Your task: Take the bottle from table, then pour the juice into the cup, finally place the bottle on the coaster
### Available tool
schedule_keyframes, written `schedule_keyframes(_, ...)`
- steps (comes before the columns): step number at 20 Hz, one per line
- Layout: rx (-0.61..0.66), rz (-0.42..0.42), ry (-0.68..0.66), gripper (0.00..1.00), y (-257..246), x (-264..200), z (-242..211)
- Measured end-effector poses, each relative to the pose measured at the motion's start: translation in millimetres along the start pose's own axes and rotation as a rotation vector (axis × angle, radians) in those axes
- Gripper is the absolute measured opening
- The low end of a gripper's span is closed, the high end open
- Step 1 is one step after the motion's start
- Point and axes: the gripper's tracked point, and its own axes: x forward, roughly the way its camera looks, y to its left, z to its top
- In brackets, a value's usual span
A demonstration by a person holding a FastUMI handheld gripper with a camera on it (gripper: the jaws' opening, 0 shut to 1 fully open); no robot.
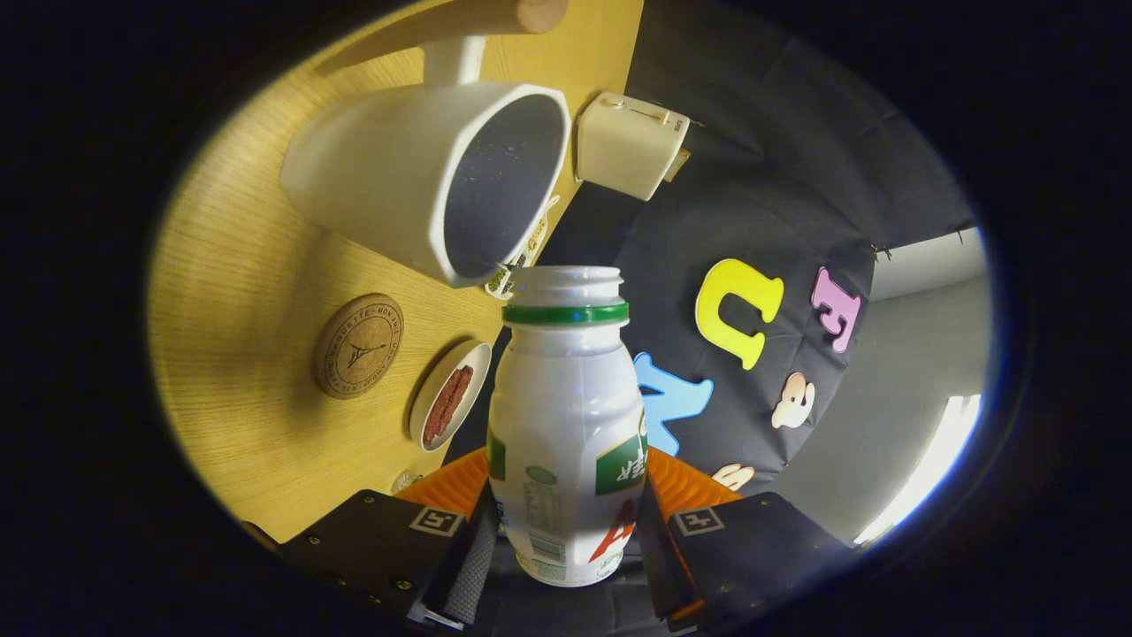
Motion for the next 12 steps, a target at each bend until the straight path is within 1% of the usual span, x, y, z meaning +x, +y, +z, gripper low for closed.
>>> schedule_keyframes(12, 0.021, 0.005, -0.003, 0.71, 5.1, 1.0, 1.4)
